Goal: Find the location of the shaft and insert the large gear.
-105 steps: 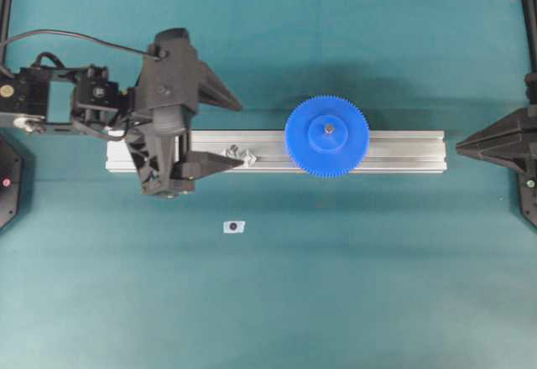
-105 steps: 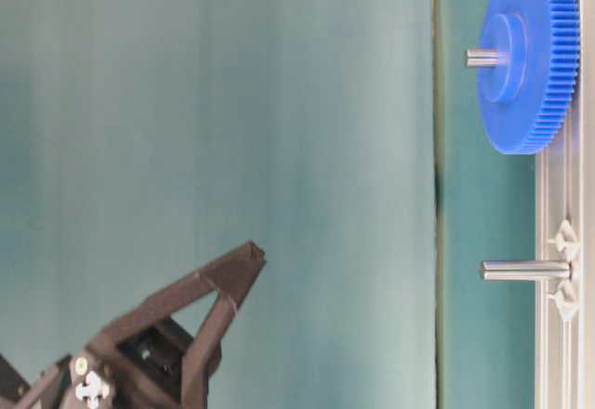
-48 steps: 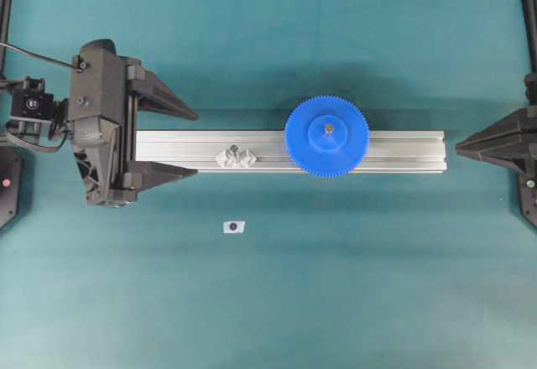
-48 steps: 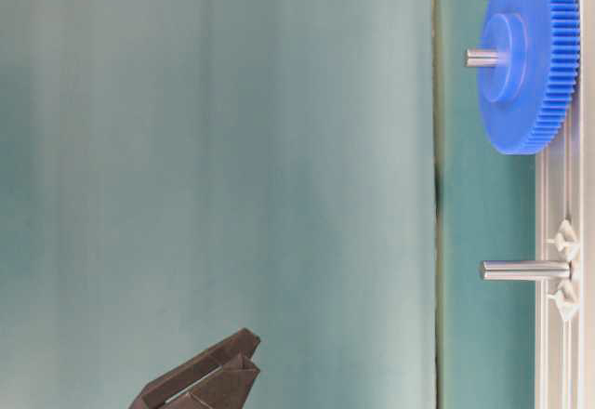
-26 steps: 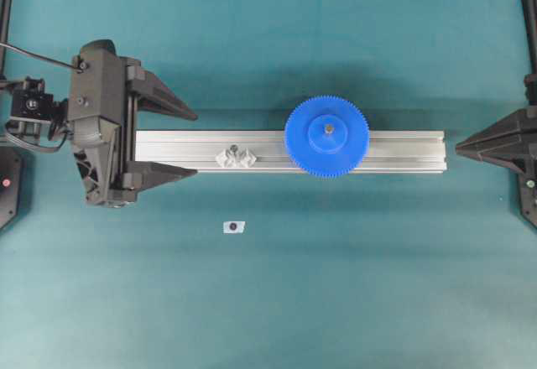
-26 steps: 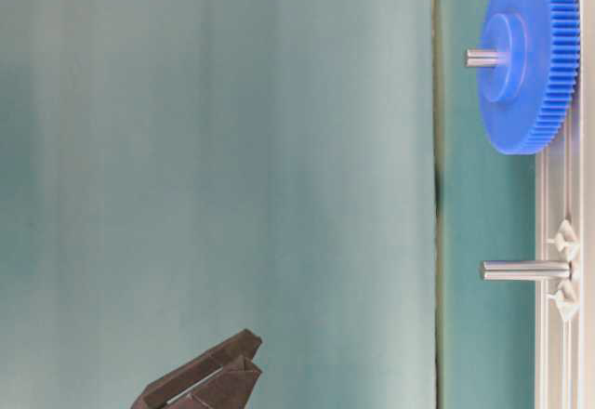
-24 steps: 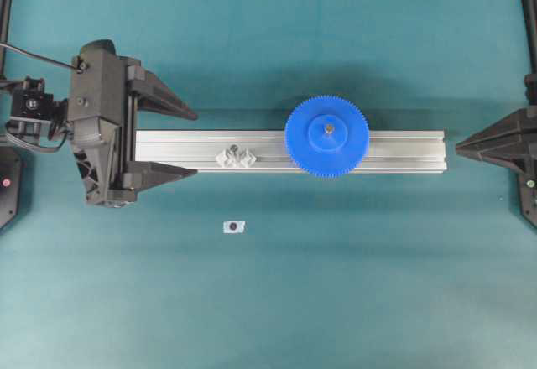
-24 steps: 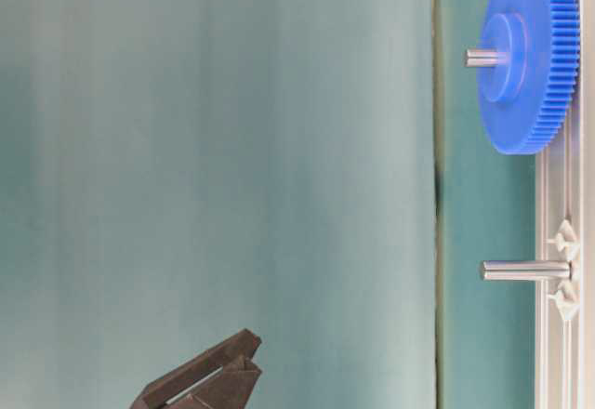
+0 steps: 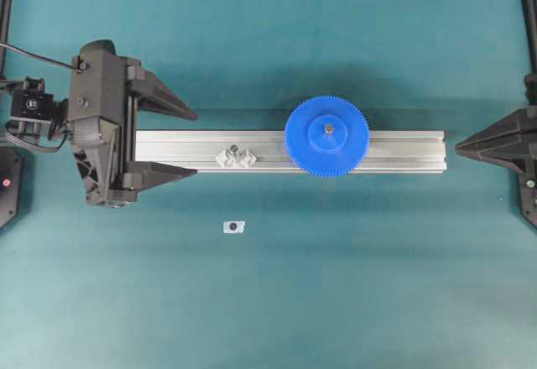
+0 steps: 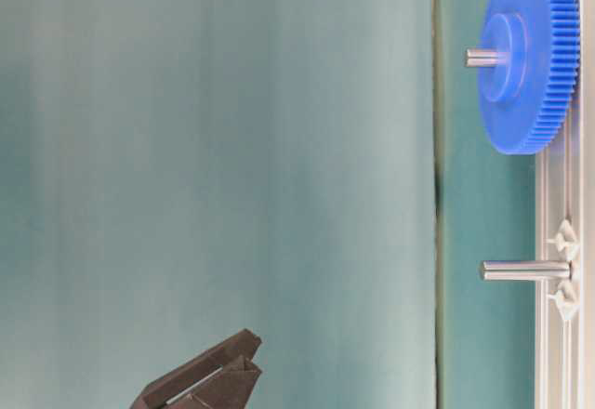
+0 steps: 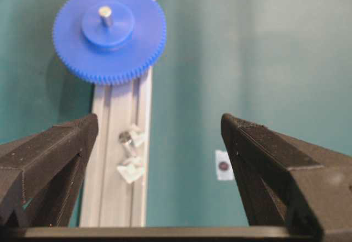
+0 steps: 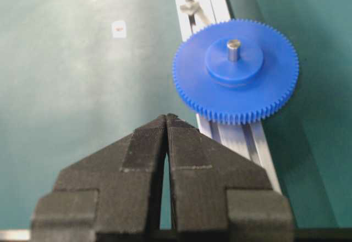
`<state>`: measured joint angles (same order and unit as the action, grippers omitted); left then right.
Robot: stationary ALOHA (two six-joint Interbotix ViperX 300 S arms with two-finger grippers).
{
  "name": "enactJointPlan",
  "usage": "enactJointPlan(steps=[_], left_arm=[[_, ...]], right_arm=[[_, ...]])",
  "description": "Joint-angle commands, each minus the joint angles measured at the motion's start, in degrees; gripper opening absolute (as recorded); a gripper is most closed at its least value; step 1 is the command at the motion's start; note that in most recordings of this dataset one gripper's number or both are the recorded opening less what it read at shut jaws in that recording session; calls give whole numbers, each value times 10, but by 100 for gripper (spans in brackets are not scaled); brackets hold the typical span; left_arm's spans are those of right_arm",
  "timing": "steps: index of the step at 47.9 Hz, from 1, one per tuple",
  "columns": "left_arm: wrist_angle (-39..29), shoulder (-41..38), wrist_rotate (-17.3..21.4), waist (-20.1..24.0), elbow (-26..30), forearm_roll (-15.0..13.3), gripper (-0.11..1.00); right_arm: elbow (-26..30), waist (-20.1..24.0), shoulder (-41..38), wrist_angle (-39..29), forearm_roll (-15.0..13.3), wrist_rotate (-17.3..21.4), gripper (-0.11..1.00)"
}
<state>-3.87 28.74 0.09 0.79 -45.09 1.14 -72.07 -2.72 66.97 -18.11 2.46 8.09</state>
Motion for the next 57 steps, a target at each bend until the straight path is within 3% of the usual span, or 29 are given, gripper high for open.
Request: enactJointPlan(steps=[1, 27, 42, 57], left_arm=[[6, 6, 1, -2, 6, 1, 92], [6, 7, 0, -3, 5, 1, 91], [9, 14, 0, -3, 1, 1, 82], [13, 25, 0, -3, -4, 1, 83]], right_arm=[[5, -1, -4, 5, -1, 4, 6], [5, -1, -5, 5, 0, 4, 6], [5, -1, -4, 5, 0, 4, 6], [6, -1, -4, 5, 0, 4, 6]])
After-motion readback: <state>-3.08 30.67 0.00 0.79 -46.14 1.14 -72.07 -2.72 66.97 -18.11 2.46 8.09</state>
